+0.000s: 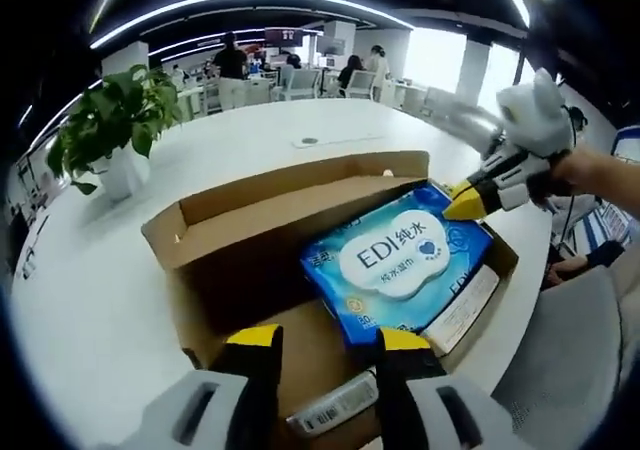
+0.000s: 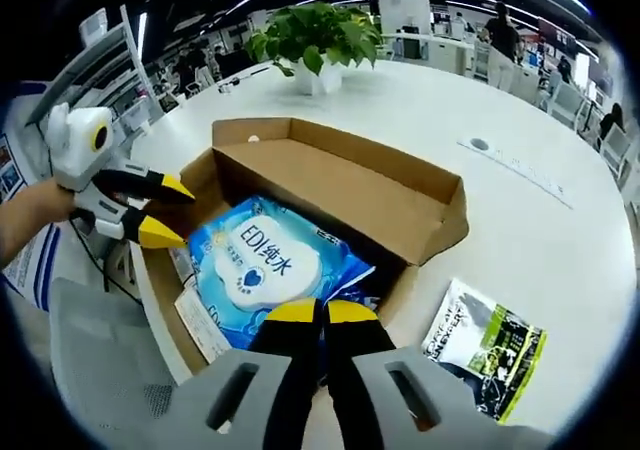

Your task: Operate the shoe box by opening the lid, removing the specified soft item, and placing it in the target area until the item is outside and the box remains undamaged.

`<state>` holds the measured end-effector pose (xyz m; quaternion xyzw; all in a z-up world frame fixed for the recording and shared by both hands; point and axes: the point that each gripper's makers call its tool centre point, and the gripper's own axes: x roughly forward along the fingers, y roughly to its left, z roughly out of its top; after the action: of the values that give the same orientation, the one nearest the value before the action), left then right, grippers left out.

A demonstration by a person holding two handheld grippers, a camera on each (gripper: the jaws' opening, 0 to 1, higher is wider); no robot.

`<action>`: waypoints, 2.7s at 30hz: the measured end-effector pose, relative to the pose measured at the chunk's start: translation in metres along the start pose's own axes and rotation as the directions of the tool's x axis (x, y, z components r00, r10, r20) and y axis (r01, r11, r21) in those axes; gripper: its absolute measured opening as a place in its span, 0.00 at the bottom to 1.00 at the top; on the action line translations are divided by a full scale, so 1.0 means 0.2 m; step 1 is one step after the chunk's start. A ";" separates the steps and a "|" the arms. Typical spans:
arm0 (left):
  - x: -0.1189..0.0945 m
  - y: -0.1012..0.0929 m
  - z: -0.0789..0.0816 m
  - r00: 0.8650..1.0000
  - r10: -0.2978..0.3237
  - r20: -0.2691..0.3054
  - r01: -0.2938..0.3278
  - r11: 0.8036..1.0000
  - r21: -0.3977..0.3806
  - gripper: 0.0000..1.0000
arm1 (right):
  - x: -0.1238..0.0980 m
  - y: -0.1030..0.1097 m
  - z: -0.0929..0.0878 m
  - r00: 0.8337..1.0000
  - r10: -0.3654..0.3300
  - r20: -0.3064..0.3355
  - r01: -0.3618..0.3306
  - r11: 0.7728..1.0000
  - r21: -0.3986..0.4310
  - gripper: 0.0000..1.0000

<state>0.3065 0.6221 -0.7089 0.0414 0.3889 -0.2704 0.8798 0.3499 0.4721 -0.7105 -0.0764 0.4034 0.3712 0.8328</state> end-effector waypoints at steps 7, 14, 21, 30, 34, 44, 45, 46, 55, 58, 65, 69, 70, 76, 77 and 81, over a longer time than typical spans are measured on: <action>0.07 -0.04 -0.03 0.998 -0.055 -0.039 0.052 0.997 -0.064 0.31 | 0.00 0.00 0.00 1.000 -0.004 0.007 0.004 1.000 -0.028 0.00; 0.13 -0.06 -0.03 0.994 -0.091 -0.053 0.085 0.991 -0.107 0.28 | 0.00 0.00 0.00 1.000 -0.003 0.017 0.003 1.000 -0.028 0.00; 0.17 -0.09 -0.04 0.992 -0.120 -0.046 0.109 0.974 -0.199 0.23 | 0.00 0.00 0.00 1.000 -0.006 0.023 0.006 1.000 -0.025 0.00; 0.16 -0.07 -0.03 0.995 -0.088 -0.043 0.081 0.985 -0.150 0.10 | 0.00 0.00 0.00 0.999 -0.014 0.037 0.013 0.999 0.041 0.00; 0.16 -0.05 -0.02 0.996 -0.084 -0.032 0.077 0.983 -0.164 0.06 | 0.00 0.01 0.00 0.999 -0.023 0.041 0.020 0.998 0.060 0.00; 0.08 -0.07 0.02 0.999 -0.053 0.001 0.052 0.983 -0.178 0.02 | -0.04 0.05 0.04 0.997 0.000 0.083 -0.009 0.994 0.108 0.00; 0.07 -0.07 0.02 0.999 -0.051 0.001 0.050 0.983 -0.175 0.02 | -0.04 0.05 0.04 0.996 0.002 0.086 -0.011 0.994 0.111 0.00; 0.06 -0.07 0.02 0.999 -0.050 0.002 0.050 0.984 -0.172 0.02 | -0.05 0.06 0.04 0.996 0.004 0.088 -0.014 0.994 0.111 0.00; -0.02 -0.09 0.04 0.999 -0.037 0.030 0.042 0.979 -0.201 0.02 | -0.10 0.10 0.07 0.993 0.029 0.114 -0.044 0.991 0.130 0.00; -0.05 -0.09 0.05 0.999 -0.032 0.043 0.040 0.977 -0.209 0.02 | -0.12 0.11 0.09 0.992 0.034 0.124 -0.050 0.990 0.132 0.00; -0.10 -0.12 0.12 0.996 -0.031 0.079 0.049 0.971 -0.235 0.02 | -0.19 0.10 0.12 0.988 0.041 0.152 -0.065 0.986 0.152 0.00; -0.12 -0.17 0.17 0.995 -0.033 0.099 0.055 0.972 -0.226 0.01 | -0.23 0.08 0.13 0.987 0.033 0.160 -0.058 0.986 0.155 0.00; -0.12 -0.18 0.18 0.994 -0.034 0.103 0.057 0.973 -0.225 0.01 | -0.25 0.07 0.13 0.986 0.031 0.164 -0.057 0.986 0.158 0.00; -0.10 -0.25 0.25 0.992 -0.046 0.121 0.072 0.972 -0.223 0.01 | -0.31 -0.01 0.12 0.984 0.007 0.181 -0.042 0.981 0.188 0.00; -0.09 -0.27 0.26 0.991 -0.050 0.124 0.077 0.972 -0.222 0.01 | -0.33 -0.03 0.11 0.983 0.000 0.183 -0.037 0.980 0.195 0.00; -0.06 -0.32 0.30 0.989 -0.063 0.132 0.092 0.970 -0.224 0.01 | -0.37 -0.08 0.10 0.981 -0.019 0.195 -0.026 0.974 0.223 0.00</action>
<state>0.3069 0.5566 -0.6495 -0.0929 0.3633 -0.2599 0.8899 0.3439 0.4272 -0.6461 0.0560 0.3590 0.3305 0.8711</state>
